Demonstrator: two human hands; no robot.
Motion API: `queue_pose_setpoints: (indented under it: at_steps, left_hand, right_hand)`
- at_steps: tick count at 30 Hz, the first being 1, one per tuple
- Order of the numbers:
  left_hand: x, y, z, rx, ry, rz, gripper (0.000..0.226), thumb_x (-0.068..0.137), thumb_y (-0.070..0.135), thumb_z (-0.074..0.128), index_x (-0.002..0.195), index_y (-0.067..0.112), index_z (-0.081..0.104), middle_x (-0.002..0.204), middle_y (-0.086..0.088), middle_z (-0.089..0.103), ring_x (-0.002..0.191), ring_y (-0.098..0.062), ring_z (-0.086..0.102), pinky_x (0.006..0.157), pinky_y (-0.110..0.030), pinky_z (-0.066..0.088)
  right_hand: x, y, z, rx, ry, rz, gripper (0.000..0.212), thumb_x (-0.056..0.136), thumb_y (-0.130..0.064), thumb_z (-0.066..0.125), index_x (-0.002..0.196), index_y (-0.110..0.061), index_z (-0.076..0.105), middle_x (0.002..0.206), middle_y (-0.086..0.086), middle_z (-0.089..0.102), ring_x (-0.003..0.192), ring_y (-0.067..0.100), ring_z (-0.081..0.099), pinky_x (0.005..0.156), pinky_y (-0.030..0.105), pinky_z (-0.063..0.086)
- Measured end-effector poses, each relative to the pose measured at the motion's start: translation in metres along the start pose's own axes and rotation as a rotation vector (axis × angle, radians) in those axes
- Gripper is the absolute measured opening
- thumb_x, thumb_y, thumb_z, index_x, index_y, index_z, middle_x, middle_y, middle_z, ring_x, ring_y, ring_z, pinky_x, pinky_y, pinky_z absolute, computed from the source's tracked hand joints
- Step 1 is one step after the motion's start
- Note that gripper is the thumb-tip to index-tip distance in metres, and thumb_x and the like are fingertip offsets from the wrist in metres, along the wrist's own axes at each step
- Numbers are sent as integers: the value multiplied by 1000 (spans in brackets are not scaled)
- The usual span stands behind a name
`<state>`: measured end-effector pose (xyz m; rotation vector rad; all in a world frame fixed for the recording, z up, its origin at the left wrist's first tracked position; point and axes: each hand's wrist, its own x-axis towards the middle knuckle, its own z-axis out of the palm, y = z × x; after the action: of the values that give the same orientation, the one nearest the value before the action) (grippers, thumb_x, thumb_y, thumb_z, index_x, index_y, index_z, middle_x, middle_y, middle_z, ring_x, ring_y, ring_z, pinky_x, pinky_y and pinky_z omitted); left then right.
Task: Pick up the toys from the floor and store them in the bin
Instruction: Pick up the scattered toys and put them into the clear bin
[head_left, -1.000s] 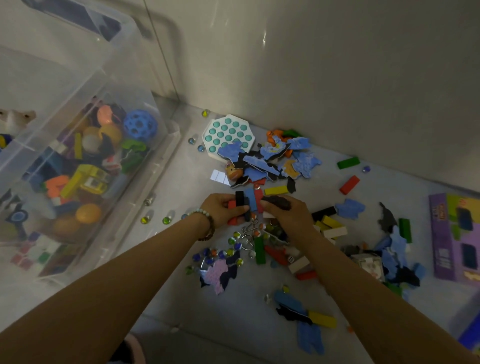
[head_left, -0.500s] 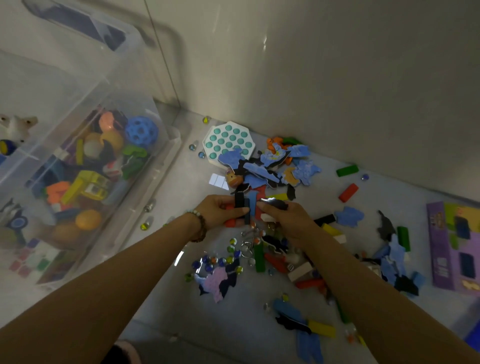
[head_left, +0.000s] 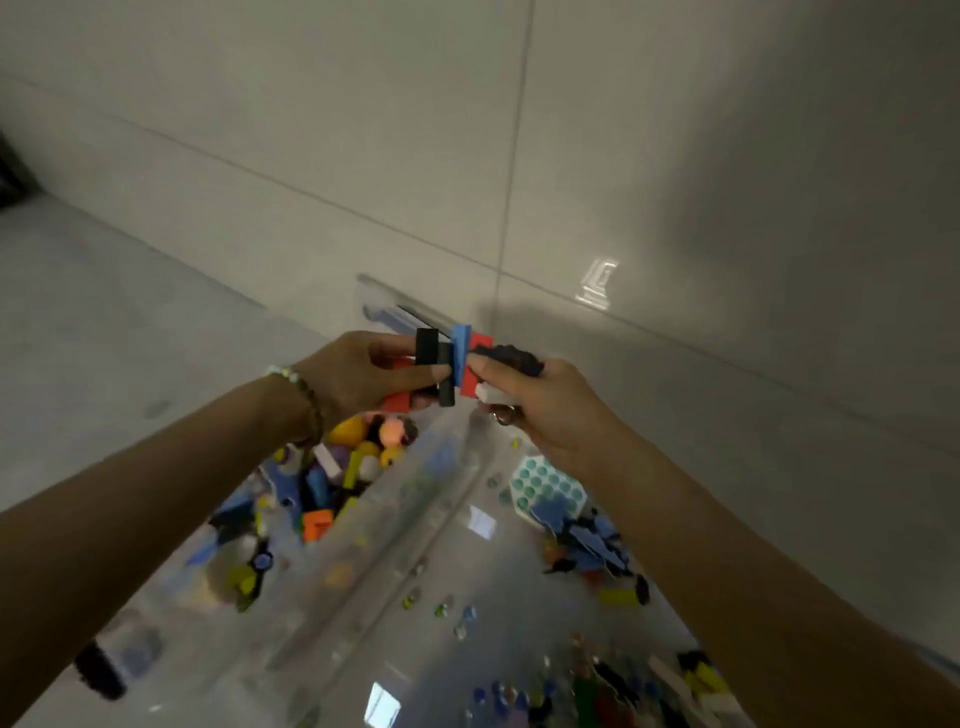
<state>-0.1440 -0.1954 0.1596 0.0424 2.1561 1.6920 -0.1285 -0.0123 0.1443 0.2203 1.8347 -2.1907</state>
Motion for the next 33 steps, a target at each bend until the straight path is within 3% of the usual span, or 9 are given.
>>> queue_pose_setpoints:
  at_steps: [4, 6, 7, 10, 13, 20, 25, 28, 33]
  left_hand:
    - [-18, -23, -79, -6, 180, -96, 25, 79, 15, 69, 104, 17, 69, 76, 1, 74, 63, -5, 68, 59, -14, 54]
    - [-20, -56, -101, 83, 255, -181, 27, 84, 20, 65, 109, 11, 67, 83, -3, 70, 67, -9, 65, 68, -19, 56]
    - [-20, -73, -108, 187, 256, -236, 28, 88, 26, 60, 110, 11, 66, 93, -7, 68, 78, -14, 64, 78, -25, 54]
    - [-20, -108, -126, 389, 275, -343, 43, 97, 34, 42, 131, 9, 51, 141, -10, 46, 128, -24, 43, 109, -31, 31]
    - [-13, -116, -120, 374, 288, -282, 46, 96, 36, 42, 134, 11, 48, 145, -8, 42, 131, -24, 39, 107, -29, 29]
    - [17, -65, -29, 356, 117, 37, 45, 93, 38, 48, 132, 16, 52, 138, 0, 50, 122, -12, 47, 95, -13, 31]
    - [25, -50, 71, 313, 5, 193, 40, 87, 38, 58, 122, 21, 58, 126, 3, 58, 114, -11, 54, 92, -20, 43]
    - [27, -79, 134, 385, -150, 139, 40, 87, 35, 60, 123, 18, 57, 127, 0, 57, 110, -15, 56, 83, -17, 46]
    - [11, -164, 212, 694, -402, -51, 58, 84, 37, 63, 136, 18, 44, 140, -5, 44, 122, -24, 47, 100, -31, 39]
  right_hand:
    - [33, 8, 95, -47, -45, 10, 22, 83, -12, 68, 102, -2, 66, 72, 6, 66, 57, 13, 61, 47, 19, 48]
    - [44, 29, 123, -134, -66, 96, 29, 84, -18, 68, 109, -5, 63, 95, 11, 67, 80, 22, 64, 71, 28, 54]
    - [48, 39, 130, -179, -94, 164, 28, 85, -22, 66, 109, -8, 62, 101, 10, 65, 89, 23, 63, 78, 32, 53]
    - [55, 52, 124, -179, -203, 324, 12, 91, -28, 57, 94, -16, 58, 89, 5, 56, 76, 15, 56, 59, 21, 48]
    - [60, 55, 83, -98, -207, 302, 31, 87, -18, 62, 118, -14, 57, 109, 6, 59, 107, 22, 57, 78, 26, 51]
    - [25, 39, -47, -145, -99, 190, 43, 77, -18, 65, 119, -21, 58, 118, -3, 62, 105, 13, 63, 83, 27, 52]
    - [-33, 76, -152, -348, 35, 308, 33, 88, -22, 60, 119, -29, 52, 125, -6, 55, 109, 15, 58, 93, 34, 48]
    - [-74, 119, -203, -382, 133, 405, 32, 86, -25, 62, 116, -29, 50, 123, -6, 52, 116, 20, 52, 94, 38, 45]
    - [-130, 191, -256, -388, 245, 449, 32, 85, -13, 64, 113, -24, 54, 134, 5, 50, 119, 24, 51, 85, 31, 49]
